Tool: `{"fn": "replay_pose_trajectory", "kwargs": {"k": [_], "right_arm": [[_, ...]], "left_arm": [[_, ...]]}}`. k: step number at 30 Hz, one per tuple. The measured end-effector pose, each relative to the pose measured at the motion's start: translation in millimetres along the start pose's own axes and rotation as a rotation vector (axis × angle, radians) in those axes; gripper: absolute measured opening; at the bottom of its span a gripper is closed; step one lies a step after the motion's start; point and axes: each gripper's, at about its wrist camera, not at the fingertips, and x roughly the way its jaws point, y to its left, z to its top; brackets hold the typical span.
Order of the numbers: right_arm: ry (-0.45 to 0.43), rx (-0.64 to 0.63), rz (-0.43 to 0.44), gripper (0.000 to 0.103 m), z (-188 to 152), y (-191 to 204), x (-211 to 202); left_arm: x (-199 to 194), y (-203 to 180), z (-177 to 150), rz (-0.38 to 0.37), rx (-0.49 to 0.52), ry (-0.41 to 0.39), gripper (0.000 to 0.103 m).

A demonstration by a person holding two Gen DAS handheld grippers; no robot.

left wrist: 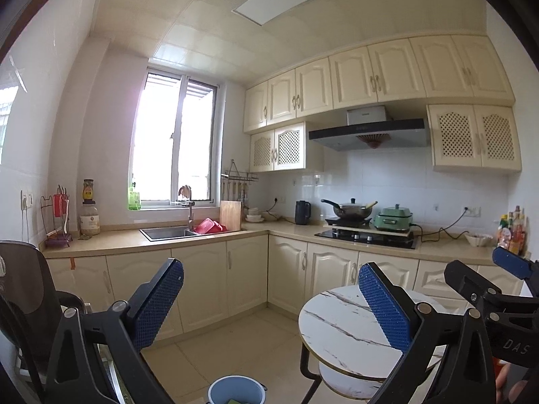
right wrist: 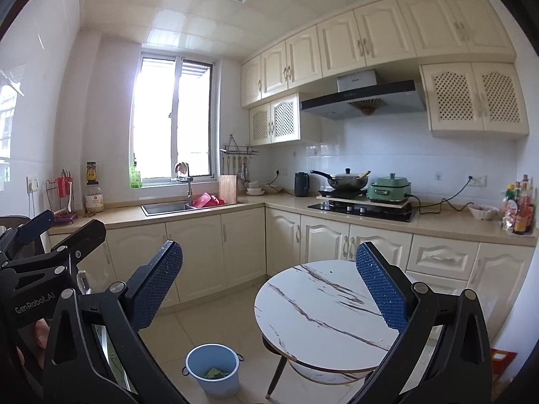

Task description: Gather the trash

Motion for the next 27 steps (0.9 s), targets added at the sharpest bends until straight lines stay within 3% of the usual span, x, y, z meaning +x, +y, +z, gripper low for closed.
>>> {"fn": "replay_pose_trajectory", "kwargs": {"k": [27], "right_arm": [[0.043, -0.004, 0.007, 0.103, -12, 3, 11]], "left_arm": [[42, 0, 34, -0.001, 0.025, 0.02, 0.102]]}}
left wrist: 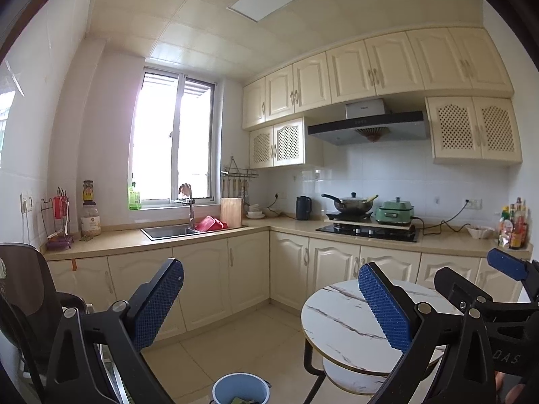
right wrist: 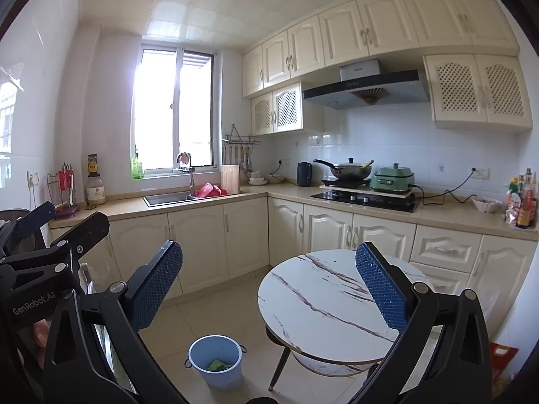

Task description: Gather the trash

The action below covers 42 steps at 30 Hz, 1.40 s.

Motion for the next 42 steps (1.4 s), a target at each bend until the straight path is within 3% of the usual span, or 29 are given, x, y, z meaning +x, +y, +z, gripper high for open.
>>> {"fn": "replay_pose_trajectory", "kwargs": {"k": [42], "right_arm": [[0.018, 0.004, 0.005, 0.103, -5, 3, 7]], "left_arm": [[22, 29, 14, -0.007, 0.014, 0.013, 0.102]]}}
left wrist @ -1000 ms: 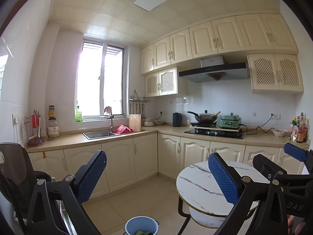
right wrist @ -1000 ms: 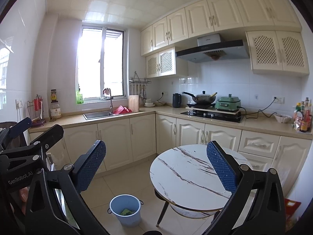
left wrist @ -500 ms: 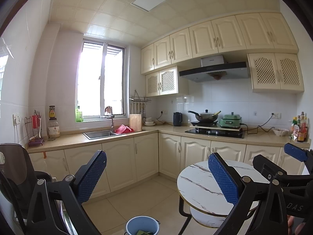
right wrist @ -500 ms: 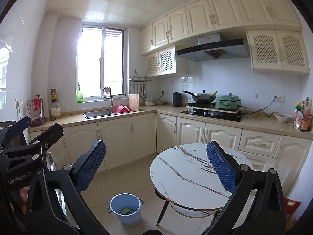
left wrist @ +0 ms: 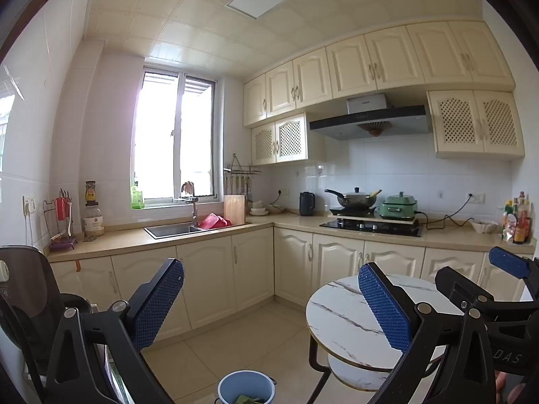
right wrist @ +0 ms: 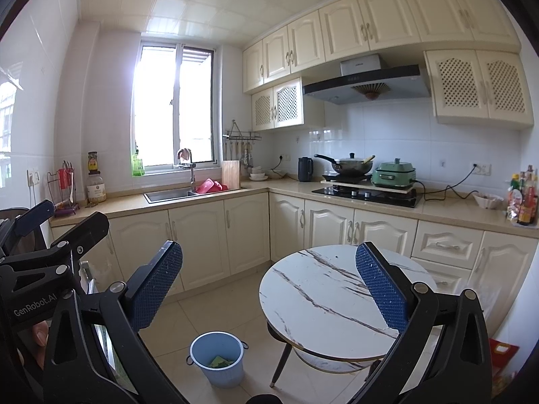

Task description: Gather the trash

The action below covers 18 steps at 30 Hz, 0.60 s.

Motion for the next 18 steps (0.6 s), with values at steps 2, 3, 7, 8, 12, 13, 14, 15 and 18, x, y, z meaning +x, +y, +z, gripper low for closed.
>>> {"fn": "replay_pose_trajectory", "kwargs": {"k": [2, 3, 7, 8, 12, 13, 14, 15, 18], "right_arm": [[0.002, 0.002, 0.0, 0.103, 0.2, 0.2, 0.2], [0.002, 0.002, -0.001, 0.103, 0.3, 0.7, 0.4], [0.003, 0.002, 0.0, 0.103, 0.4, 0.7, 0.5], [0.003, 0.002, 0.0, 0.103, 0.5, 0.8, 0.5], [0.003, 0.002, 0.0, 0.103, 0.5, 0.6, 0.5], [0.003, 0.002, 0.0, 0.103, 0.5, 0.5, 0.5], [0.003, 0.002, 0.001, 0.103, 0.6, 0.4, 0.6], [0.004, 0.003, 0.001, 0.103, 0.3, 0.4, 0.7], [0.006, 0.002, 0.001, 0.103, 0.2, -0.1, 1.1]], "left_arm": [[1.1, 0.2, 1.8, 0.0, -0.001, 0.001, 0.102], [0.9, 0.8, 1.2, 0.0, 0.0, 0.0, 0.102], [1.5, 4.0, 1.1, -0.001, 0.0, 0.002, 0.102], [1.6, 4.3, 1.1, -0.002, -0.001, 0.002, 0.102], [0.6, 6.1, -0.2, -0.002, 0.0, 0.003, 0.102], [0.7, 6.3, 0.0, -0.002, 0.0, 0.002, 0.102], [0.8, 6.5, -0.1, -0.002, 0.0, 0.002, 0.102], [0.4, 7.0, -1.0, -0.002, -0.001, 0.004, 0.102], [1.7, 8.0, 0.5, -0.002, -0.001, 0.005, 0.102]]}}
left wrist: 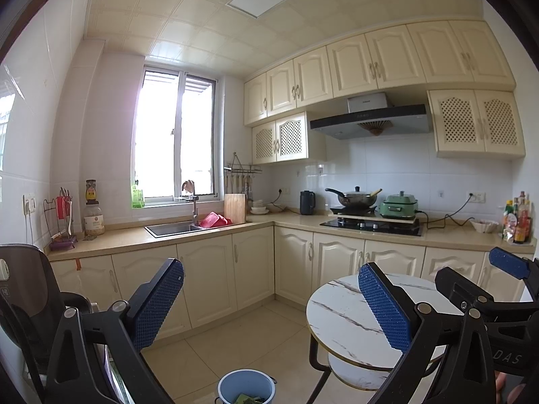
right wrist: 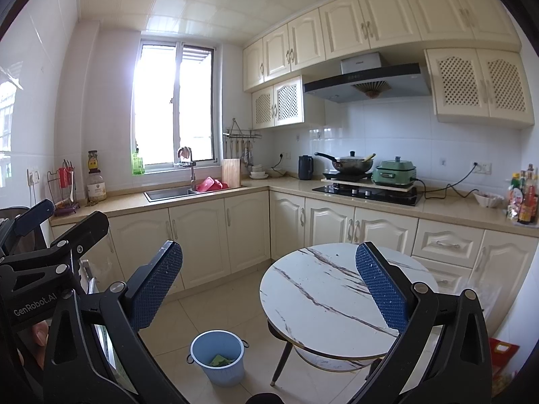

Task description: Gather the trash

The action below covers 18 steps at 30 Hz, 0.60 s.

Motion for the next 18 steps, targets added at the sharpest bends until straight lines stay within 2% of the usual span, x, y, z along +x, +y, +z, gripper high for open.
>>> {"fn": "replay_pose_trajectory", "kwargs": {"k": [18], "right_arm": [[0.01, 0.002, 0.002, 0.103, -3.5, -1.8, 2.0]], "left_arm": [[-0.6, 6.9, -2.3, -0.002, 0.002, 0.007, 0.102]]}}
